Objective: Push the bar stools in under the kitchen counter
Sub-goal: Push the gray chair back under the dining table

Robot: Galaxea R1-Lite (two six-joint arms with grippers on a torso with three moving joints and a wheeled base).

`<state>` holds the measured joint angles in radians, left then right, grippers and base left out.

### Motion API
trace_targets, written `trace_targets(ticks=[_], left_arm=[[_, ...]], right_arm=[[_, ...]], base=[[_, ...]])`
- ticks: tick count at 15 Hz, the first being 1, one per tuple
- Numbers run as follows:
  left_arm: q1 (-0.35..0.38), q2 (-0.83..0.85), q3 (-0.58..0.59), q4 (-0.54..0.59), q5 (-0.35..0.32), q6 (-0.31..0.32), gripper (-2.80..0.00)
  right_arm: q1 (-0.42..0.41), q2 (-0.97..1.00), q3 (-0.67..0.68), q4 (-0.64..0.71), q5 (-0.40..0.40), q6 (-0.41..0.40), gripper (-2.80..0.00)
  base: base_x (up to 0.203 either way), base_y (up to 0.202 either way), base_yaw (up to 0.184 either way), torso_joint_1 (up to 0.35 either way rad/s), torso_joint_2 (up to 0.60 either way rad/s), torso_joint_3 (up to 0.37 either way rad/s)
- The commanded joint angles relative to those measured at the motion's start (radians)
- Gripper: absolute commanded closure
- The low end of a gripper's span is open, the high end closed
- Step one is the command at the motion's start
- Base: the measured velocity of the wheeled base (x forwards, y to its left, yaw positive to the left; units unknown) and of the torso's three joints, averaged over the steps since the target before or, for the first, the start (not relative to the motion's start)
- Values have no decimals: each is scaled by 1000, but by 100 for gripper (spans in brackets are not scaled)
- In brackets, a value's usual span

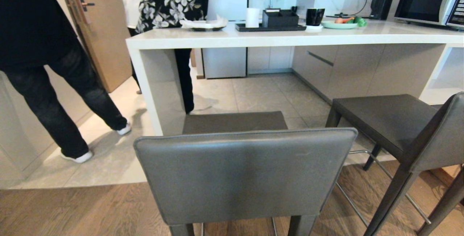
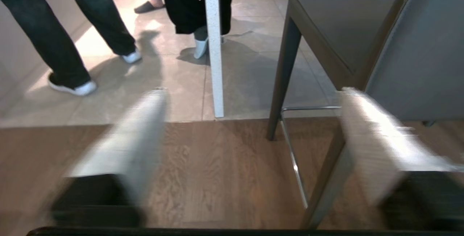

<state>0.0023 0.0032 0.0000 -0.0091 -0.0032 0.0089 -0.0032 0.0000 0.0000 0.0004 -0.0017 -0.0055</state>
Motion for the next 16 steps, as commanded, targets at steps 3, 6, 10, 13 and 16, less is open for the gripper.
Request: trace_targets(ticks=[3, 6, 10, 13, 16], left_arm=[[-2, 1, 1, -2, -2, 7, 0], [1, 1, 1, -3, -1, -8, 0], [-1, 0, 2, 0, 2, -12, 0], [-1, 1, 1, 0, 2, -12, 0], [-1, 1, 2, 0, 2, -12, 0]], right_arm=[[0, 0, 2, 0, 3, 2, 0], [0, 0, 0, 0, 2, 4, 0], [0, 0, 2, 0, 2, 5, 0], [0, 0, 2, 0, 2, 5, 0], [0, 0, 2, 0, 2, 5, 0]], base=[[0, 0, 0, 0, 0, 0], [0, 0, 0, 0, 0, 0], [0, 0, 0, 0, 0, 0], [0, 0, 0, 0, 0, 0], [0, 0, 0, 0, 0, 0]])
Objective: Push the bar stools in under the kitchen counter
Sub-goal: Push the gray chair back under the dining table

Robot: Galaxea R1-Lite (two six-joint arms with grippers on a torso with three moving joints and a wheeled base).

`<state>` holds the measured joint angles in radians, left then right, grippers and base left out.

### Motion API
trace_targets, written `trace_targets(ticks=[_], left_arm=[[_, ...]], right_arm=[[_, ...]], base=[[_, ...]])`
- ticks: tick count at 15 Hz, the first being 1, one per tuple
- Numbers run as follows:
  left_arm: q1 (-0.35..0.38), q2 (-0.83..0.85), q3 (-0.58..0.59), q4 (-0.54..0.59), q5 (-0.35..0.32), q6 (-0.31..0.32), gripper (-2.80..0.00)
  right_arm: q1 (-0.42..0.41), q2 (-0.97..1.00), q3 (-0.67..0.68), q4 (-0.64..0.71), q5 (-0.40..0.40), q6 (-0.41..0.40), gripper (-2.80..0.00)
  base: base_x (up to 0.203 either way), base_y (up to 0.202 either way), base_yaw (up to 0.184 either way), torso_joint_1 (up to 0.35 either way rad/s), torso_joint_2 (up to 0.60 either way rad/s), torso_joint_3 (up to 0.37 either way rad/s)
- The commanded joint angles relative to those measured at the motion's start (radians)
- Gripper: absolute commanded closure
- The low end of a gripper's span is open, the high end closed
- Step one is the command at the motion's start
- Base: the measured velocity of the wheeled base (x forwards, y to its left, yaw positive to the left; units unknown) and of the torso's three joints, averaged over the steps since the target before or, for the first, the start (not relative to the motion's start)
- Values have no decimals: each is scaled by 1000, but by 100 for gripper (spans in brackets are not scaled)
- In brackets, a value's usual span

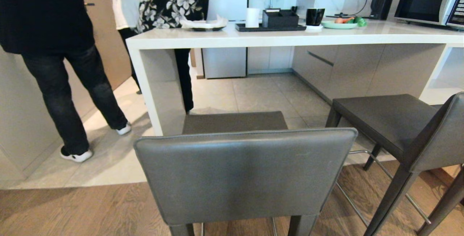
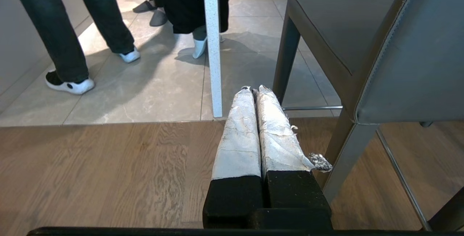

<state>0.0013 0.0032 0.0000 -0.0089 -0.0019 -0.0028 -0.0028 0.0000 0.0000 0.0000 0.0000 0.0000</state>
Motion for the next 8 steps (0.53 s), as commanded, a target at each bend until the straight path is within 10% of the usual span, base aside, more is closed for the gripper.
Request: trace_targets(ticks=[1, 8], left_arm=[[0, 1, 1, 0, 0, 0, 0], [2, 0, 1, -1, 0, 0, 0]], right_arm=[[0, 0, 2, 0, 0, 0, 0], [0, 0, 2, 0, 0, 0, 0]], base=[[0, 0, 0, 0, 0, 0], [0, 0, 0, 0, 0, 0]])
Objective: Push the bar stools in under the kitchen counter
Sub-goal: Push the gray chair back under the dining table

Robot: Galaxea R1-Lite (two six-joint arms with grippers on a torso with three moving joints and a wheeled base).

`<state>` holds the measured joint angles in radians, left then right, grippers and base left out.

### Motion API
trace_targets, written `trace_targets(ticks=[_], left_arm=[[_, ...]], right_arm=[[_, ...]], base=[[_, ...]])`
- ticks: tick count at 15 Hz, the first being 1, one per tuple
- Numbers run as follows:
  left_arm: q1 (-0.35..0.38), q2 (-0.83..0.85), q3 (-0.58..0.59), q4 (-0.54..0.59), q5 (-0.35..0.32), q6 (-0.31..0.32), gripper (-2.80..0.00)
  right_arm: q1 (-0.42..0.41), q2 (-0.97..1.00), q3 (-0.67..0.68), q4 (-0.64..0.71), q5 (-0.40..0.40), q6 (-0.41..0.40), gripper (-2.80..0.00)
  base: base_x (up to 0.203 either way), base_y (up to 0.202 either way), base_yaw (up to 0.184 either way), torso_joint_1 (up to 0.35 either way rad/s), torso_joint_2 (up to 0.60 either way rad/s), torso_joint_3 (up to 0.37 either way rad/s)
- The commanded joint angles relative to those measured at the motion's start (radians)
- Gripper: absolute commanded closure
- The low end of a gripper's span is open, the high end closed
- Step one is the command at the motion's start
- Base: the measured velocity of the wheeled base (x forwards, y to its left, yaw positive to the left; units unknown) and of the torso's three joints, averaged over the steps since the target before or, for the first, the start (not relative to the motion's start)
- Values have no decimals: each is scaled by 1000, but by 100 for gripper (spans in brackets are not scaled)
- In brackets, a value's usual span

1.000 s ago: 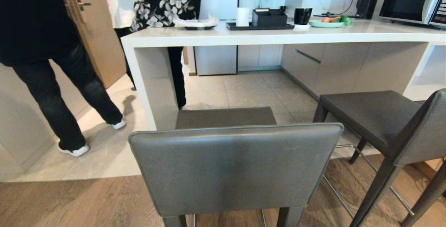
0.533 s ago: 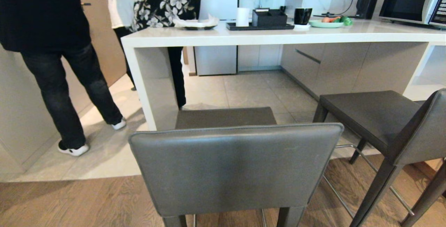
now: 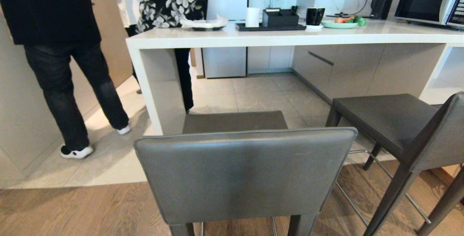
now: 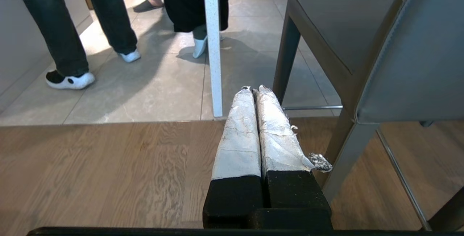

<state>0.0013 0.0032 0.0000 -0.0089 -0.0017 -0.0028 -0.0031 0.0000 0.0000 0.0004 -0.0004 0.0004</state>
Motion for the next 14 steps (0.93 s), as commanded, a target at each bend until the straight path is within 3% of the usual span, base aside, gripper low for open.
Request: trace_targets(ticks=[1, 4, 14], left_arm=[[0, 1, 0, -2, 0, 0, 0], [0, 1, 2, -2, 0, 0, 0], [0, 1, 1, -2, -1, 0, 0]], right_arm=[[0, 0, 2, 0, 0, 0, 0], [0, 0, 2, 0, 0, 0, 0], [0, 0, 1, 0, 0, 0, 0]], base=[[0, 0, 0, 0, 0, 0], [2, -83, 2, 3, 3, 2], [0, -194, 3, 6, 3, 1]])
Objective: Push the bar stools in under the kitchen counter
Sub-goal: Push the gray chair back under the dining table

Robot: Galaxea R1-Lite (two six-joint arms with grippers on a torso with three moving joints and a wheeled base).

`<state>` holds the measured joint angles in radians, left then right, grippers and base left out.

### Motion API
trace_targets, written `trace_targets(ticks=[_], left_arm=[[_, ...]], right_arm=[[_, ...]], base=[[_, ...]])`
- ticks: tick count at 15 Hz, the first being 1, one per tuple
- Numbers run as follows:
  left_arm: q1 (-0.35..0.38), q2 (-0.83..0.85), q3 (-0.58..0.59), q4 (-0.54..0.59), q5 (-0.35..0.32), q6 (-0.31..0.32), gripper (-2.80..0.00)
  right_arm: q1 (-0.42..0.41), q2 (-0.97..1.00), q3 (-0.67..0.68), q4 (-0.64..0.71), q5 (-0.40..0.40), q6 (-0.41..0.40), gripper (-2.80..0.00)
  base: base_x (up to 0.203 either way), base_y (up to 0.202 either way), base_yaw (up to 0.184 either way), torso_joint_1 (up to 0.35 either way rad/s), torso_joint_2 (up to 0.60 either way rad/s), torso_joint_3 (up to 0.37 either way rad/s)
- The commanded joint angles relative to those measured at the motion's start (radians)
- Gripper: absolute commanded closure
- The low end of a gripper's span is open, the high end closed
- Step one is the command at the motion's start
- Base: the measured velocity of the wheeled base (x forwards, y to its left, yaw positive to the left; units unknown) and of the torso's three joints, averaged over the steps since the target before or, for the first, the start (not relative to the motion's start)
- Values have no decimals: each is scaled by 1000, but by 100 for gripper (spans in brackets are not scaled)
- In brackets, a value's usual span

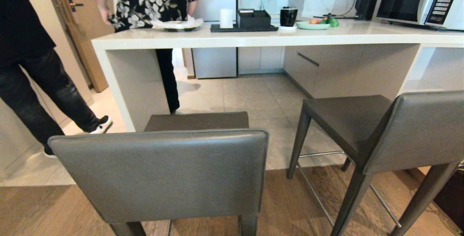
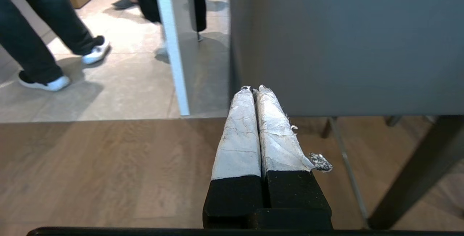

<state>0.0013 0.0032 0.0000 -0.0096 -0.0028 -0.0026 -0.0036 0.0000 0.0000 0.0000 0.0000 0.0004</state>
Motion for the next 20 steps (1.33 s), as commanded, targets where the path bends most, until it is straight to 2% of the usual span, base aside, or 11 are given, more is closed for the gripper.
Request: trace_targets(ticks=[1, 20], left_arm=[[0, 1, 2, -1, 0, 0, 0], [0, 1, 0, -1, 0, 0, 0]], right_arm=[[1, 0, 2, 0, 0, 0, 0], [1, 0, 2, 0, 0, 0, 0]], base=[[0, -194, 6, 7, 4, 7], [0, -194, 3, 2, 3, 2]])
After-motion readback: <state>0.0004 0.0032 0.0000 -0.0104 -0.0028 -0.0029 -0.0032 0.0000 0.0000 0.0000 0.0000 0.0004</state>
